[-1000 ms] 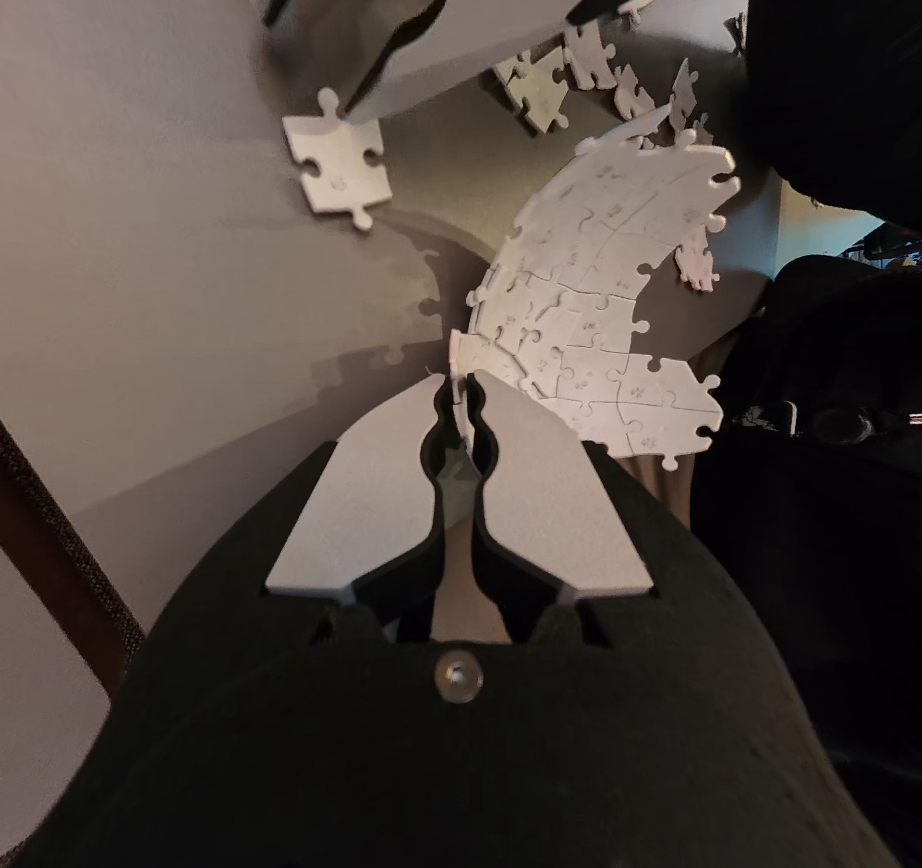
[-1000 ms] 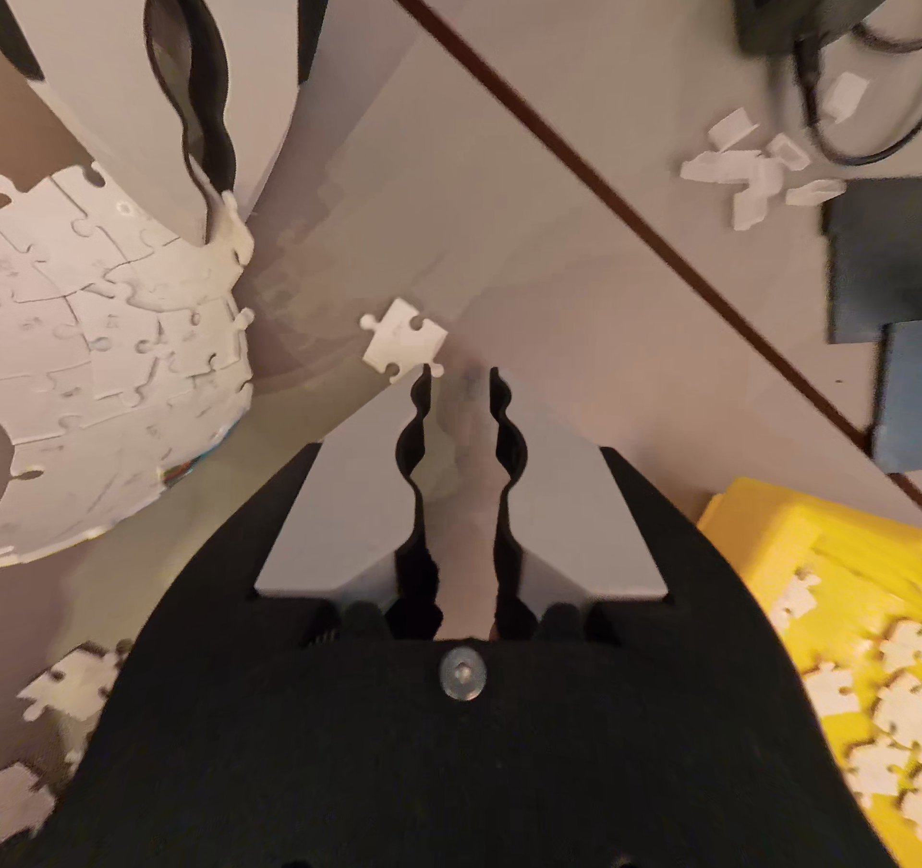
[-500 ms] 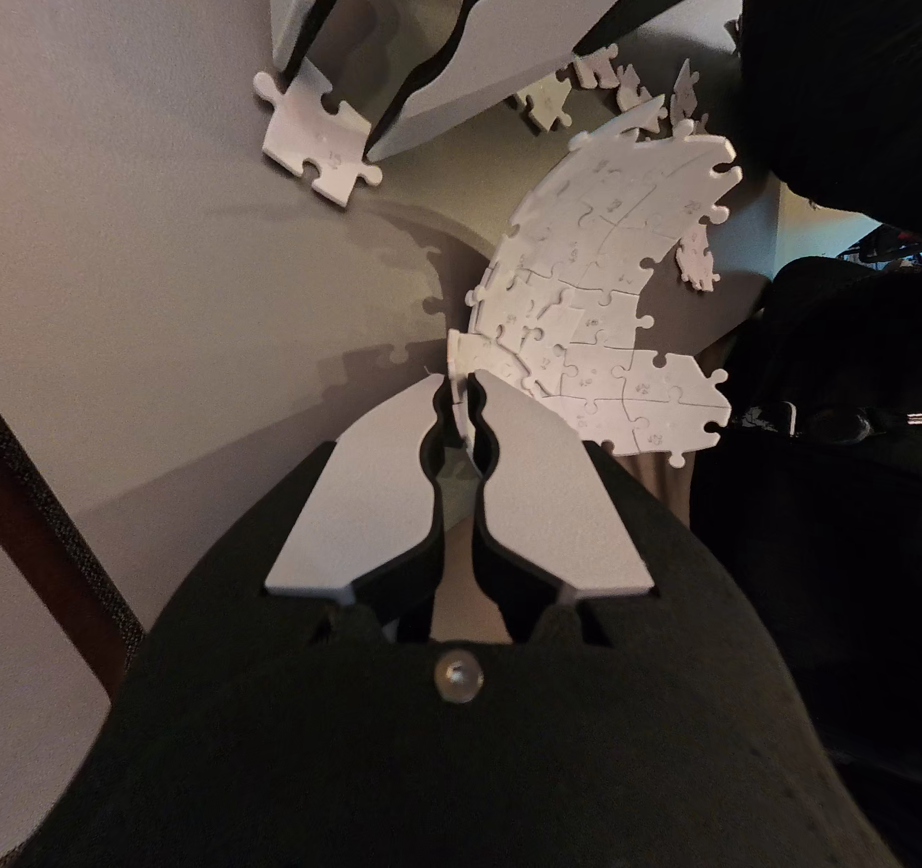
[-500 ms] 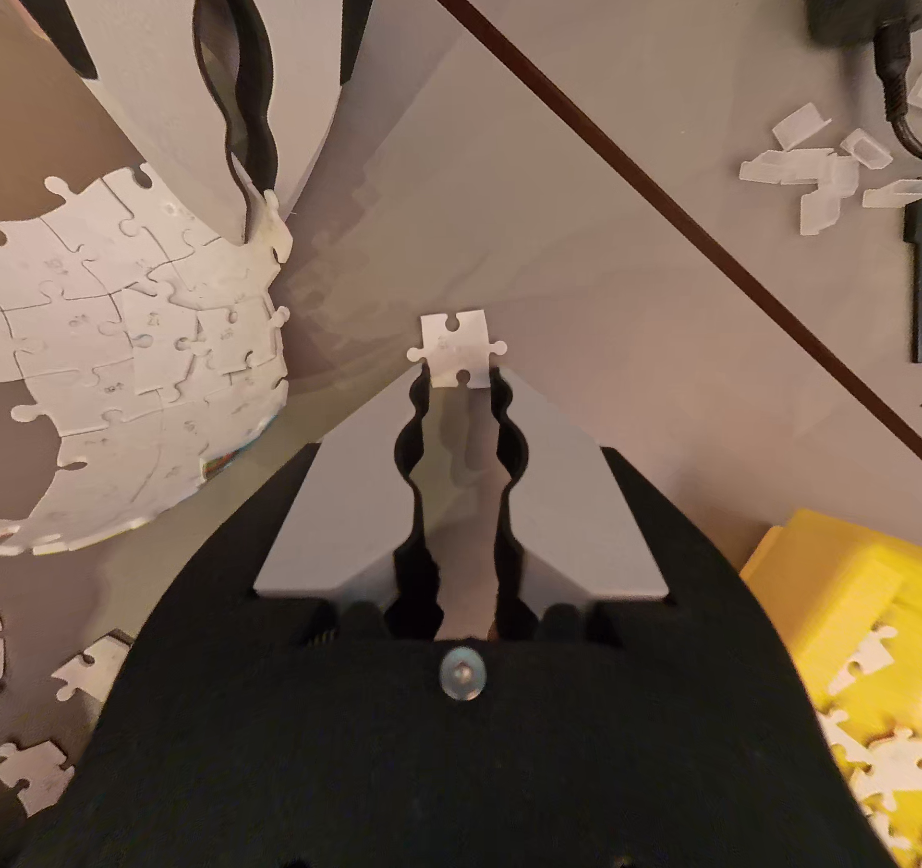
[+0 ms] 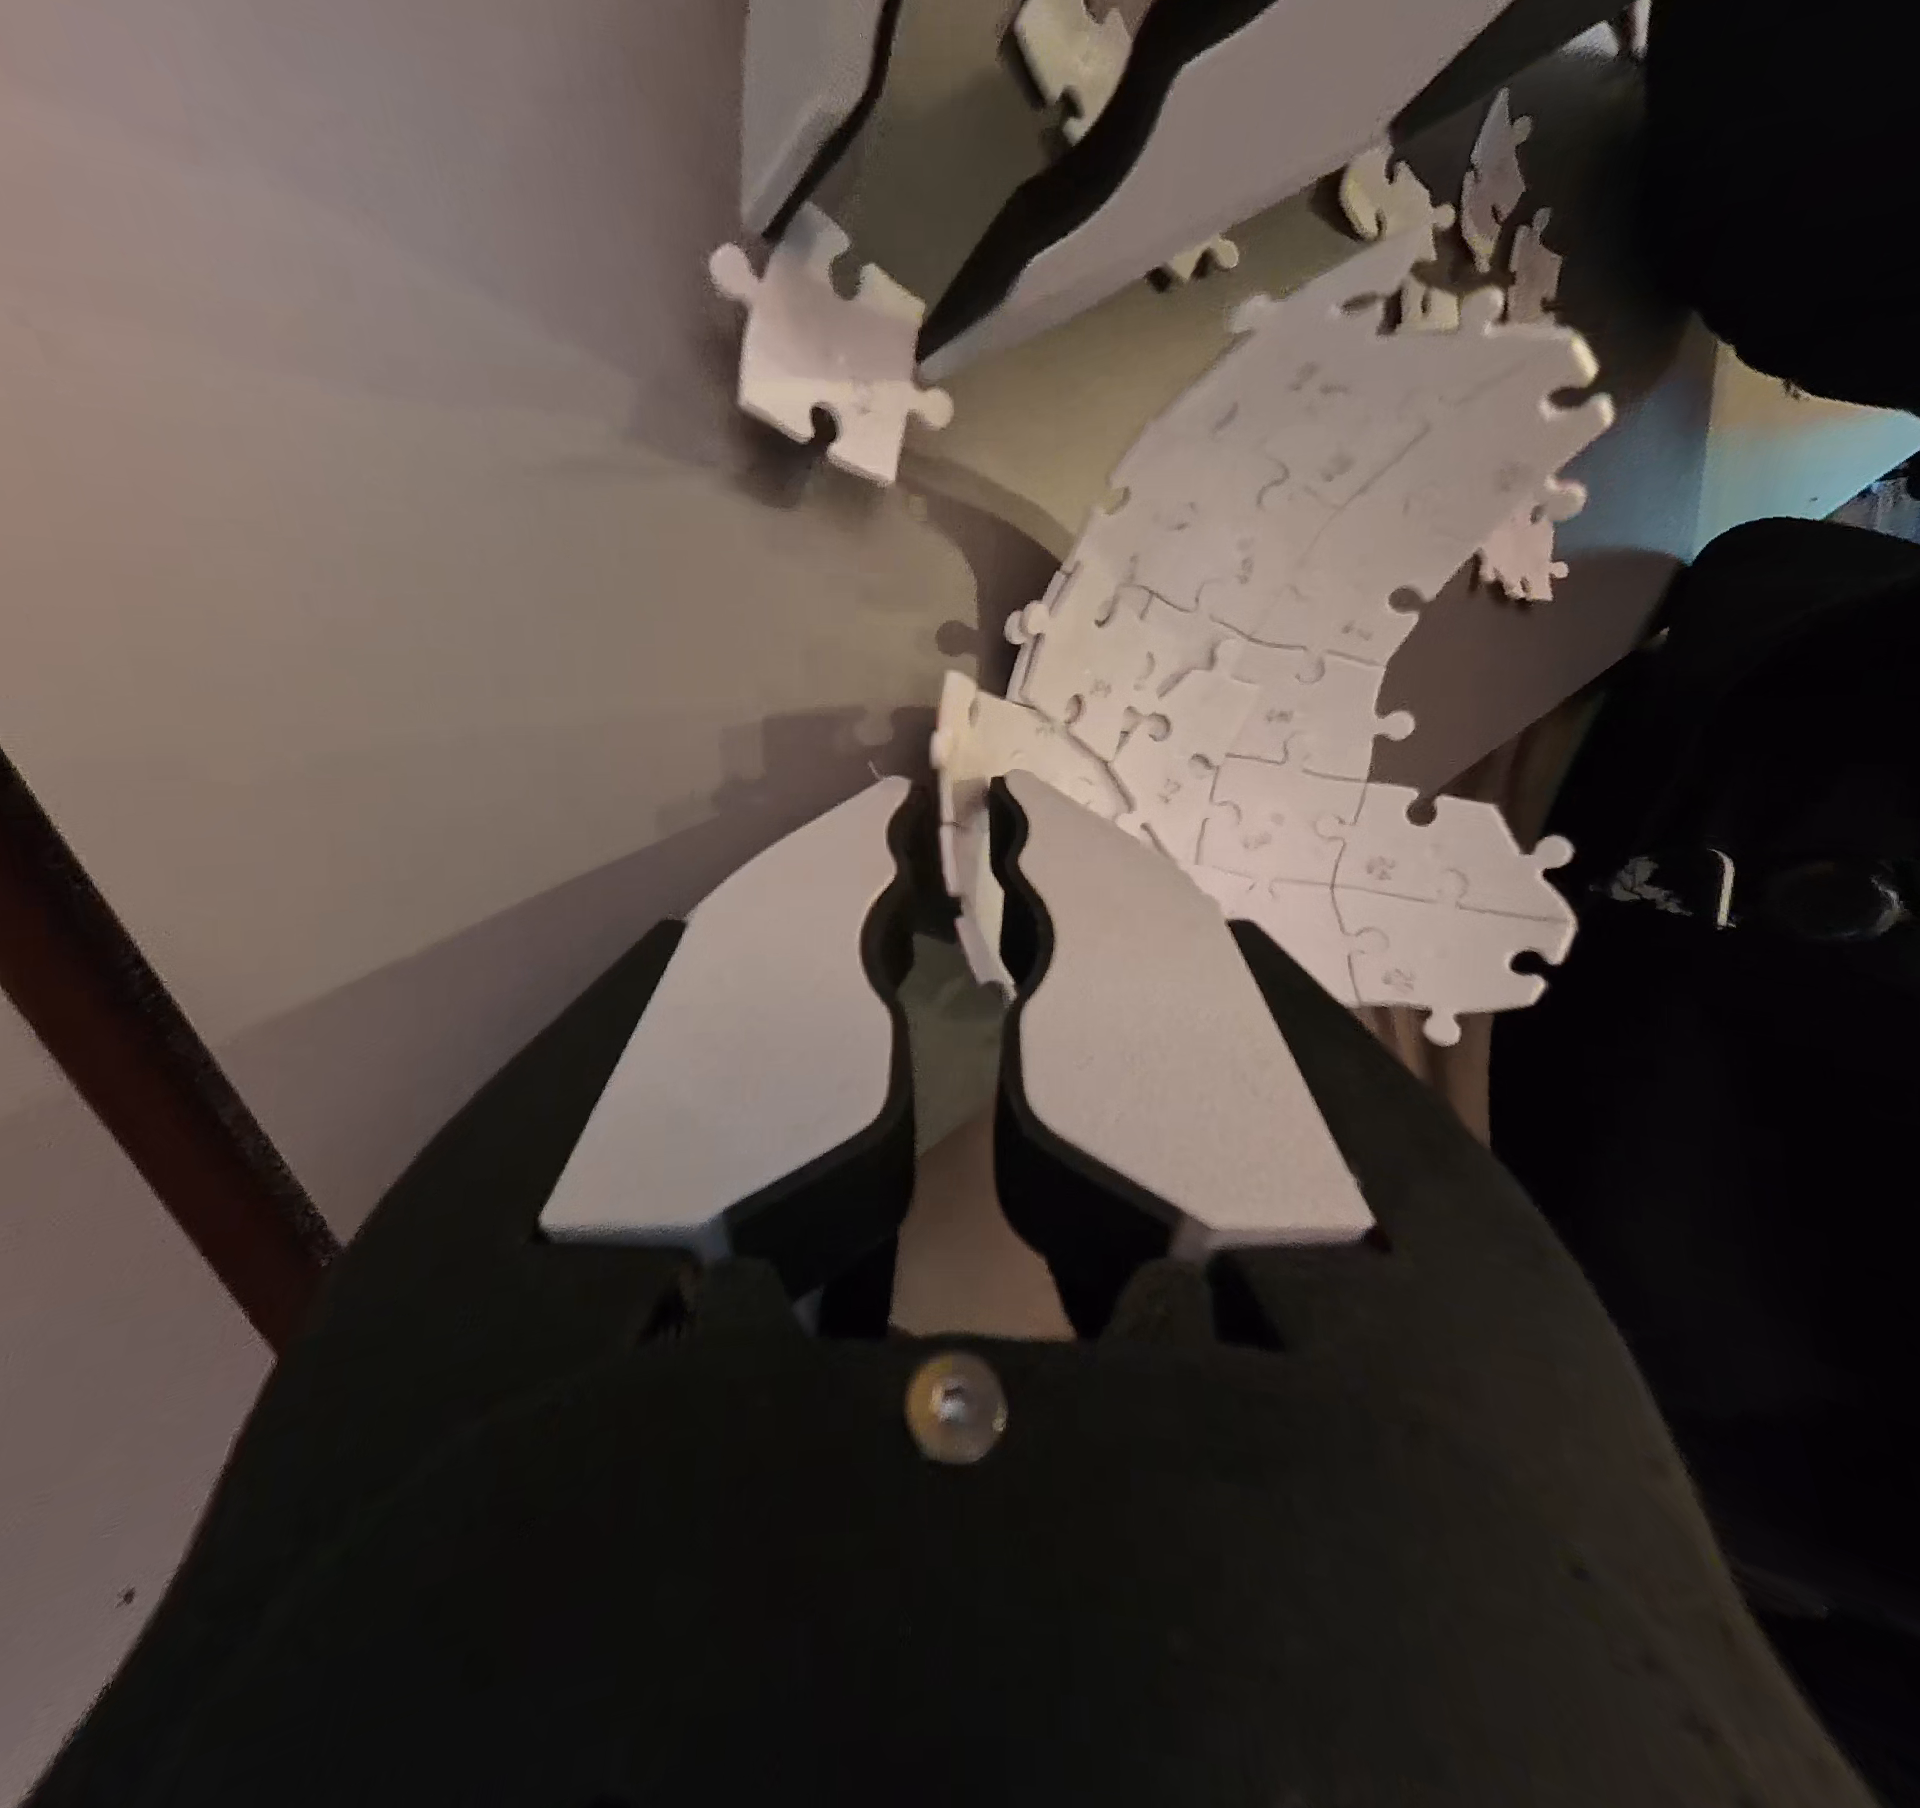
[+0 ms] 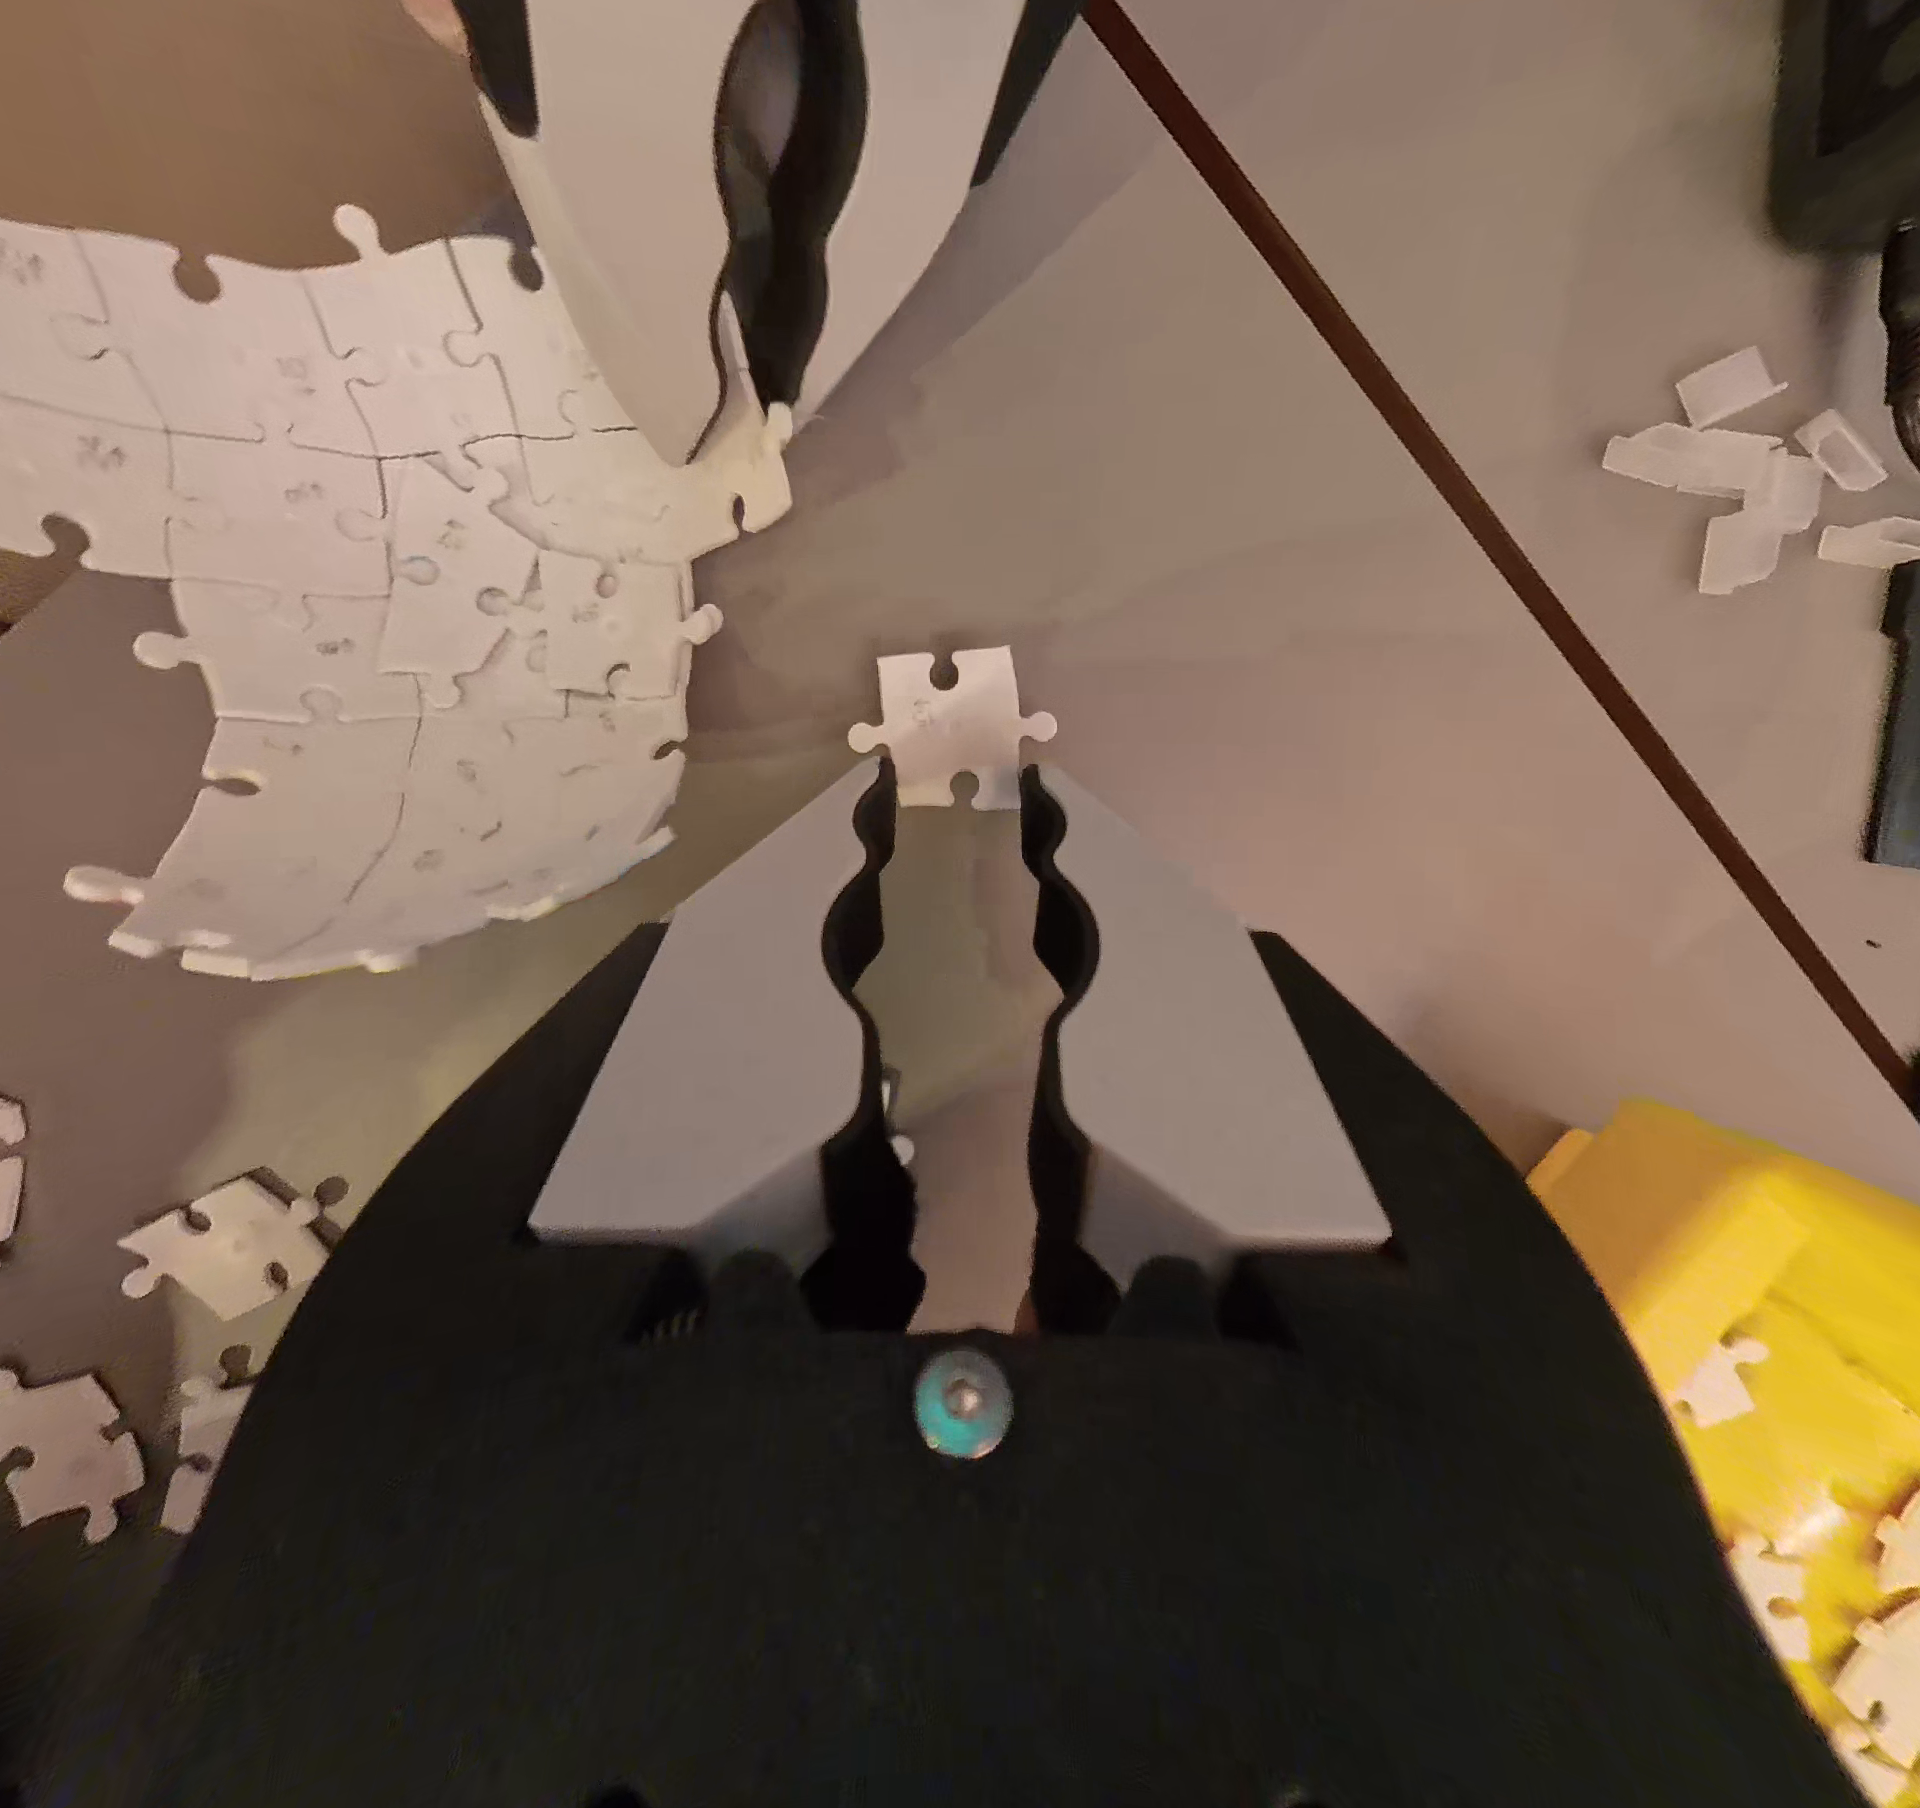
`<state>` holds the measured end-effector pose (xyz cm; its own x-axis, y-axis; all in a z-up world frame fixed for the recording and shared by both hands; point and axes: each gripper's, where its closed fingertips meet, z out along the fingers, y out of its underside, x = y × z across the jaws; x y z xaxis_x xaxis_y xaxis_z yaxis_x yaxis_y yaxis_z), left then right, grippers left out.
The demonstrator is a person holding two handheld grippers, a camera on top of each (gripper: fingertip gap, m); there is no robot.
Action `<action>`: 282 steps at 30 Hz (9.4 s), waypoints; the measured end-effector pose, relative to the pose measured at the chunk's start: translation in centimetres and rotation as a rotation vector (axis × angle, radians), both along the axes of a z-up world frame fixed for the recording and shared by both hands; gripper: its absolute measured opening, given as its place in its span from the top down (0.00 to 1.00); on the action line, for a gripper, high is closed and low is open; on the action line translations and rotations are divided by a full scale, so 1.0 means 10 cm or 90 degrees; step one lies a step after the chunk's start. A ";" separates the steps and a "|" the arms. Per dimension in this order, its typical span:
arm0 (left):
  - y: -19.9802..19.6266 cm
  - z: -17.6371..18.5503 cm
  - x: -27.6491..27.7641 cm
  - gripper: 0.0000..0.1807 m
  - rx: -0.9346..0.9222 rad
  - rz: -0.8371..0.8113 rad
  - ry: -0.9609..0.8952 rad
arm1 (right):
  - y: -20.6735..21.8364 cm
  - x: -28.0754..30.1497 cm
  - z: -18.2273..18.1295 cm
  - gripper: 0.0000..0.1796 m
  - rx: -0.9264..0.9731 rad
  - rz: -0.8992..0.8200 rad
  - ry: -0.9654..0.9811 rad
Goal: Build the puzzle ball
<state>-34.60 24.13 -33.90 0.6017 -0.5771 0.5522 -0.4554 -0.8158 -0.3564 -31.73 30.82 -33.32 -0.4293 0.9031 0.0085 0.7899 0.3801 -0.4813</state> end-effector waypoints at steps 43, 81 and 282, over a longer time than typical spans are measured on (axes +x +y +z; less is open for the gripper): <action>0.63 1.11 0.16 0.98 0.317 0.190 -0.342 | -0.13 -0.16 0.97 0.99 -0.295 -0.108 0.189; 0.01 0.08 0.22 0.93 0.124 -0.041 -0.031 | -0.49 0.11 0.07 1.00 -0.091 0.022 -0.103; -0.03 0.08 0.52 0.96 0.115 -0.021 -0.180 | -0.65 0.41 -0.02 0.99 -0.279 -0.044 -0.355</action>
